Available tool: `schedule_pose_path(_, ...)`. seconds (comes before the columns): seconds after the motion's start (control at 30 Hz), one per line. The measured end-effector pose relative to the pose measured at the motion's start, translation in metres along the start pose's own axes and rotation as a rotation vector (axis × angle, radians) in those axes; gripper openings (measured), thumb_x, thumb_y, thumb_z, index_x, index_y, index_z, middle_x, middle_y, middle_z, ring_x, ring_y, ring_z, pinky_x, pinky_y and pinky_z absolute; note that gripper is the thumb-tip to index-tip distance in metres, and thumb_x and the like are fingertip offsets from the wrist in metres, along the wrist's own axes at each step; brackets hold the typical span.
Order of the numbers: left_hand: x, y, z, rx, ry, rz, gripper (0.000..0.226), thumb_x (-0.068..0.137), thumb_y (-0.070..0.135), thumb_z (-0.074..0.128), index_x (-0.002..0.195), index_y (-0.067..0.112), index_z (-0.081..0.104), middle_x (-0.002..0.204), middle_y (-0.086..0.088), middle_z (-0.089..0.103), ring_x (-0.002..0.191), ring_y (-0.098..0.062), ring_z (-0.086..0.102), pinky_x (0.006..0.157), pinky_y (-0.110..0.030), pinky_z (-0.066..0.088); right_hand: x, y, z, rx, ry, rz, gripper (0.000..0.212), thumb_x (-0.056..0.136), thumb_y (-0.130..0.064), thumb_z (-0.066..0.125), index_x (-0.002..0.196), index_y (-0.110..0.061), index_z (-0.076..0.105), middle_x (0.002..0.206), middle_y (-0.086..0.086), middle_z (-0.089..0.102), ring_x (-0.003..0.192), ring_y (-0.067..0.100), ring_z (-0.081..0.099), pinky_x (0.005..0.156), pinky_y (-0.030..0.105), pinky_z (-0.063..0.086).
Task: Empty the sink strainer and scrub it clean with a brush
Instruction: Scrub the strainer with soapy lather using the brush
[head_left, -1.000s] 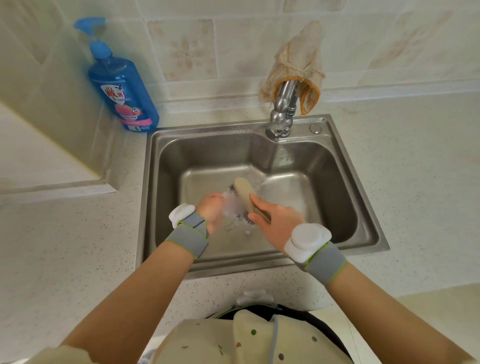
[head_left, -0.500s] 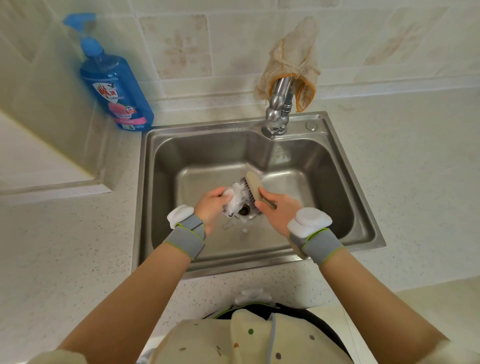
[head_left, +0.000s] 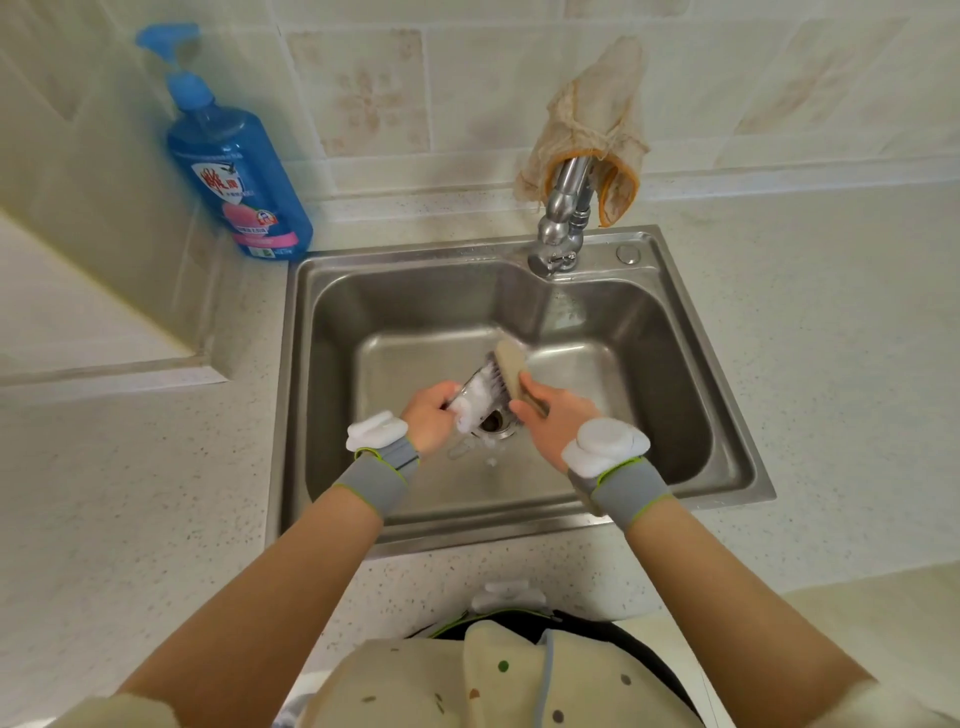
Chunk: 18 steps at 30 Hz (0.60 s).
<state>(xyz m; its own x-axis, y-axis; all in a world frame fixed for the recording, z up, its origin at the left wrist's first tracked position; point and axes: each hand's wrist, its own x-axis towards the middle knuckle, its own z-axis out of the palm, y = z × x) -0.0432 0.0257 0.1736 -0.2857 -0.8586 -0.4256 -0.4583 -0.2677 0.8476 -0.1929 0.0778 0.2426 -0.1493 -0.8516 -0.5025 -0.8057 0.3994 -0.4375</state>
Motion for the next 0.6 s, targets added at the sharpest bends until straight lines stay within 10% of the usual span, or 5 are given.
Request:
schedule_pose_path(0.47,0.009,-0.001,-0.006,-0.003,0.053,0.03,0.033,0.087,-0.008,0.043,0.067,0.017,0.051,0.072,-0.004,0.058,0.073,-0.008,0.05,0.071,-0.025,0.036,-0.012,-0.01,0.002,0.008,-0.001,-0.13,0.049,0.095,-0.044,0.044,0.143,-0.039,0.033,0.139,-0.001,0.054,0.125,0.029,0.051,0.101,0.031,0.042)
schedule_pose_path(0.6,0.007,0.004,-0.009,0.003,0.027,0.026,0.019,0.087,-0.007,0.045,0.091,-0.001,0.062,0.082,-0.008,0.055,0.08,-0.011,0.048,0.066,-0.015,0.035,0.002,-0.007,-0.005,0.051,0.055,-0.04,0.049,0.095,-0.043,0.045,0.143,-0.037,0.034,0.141,0.0,0.052,0.127,0.03,0.05,0.102,0.03,0.04)
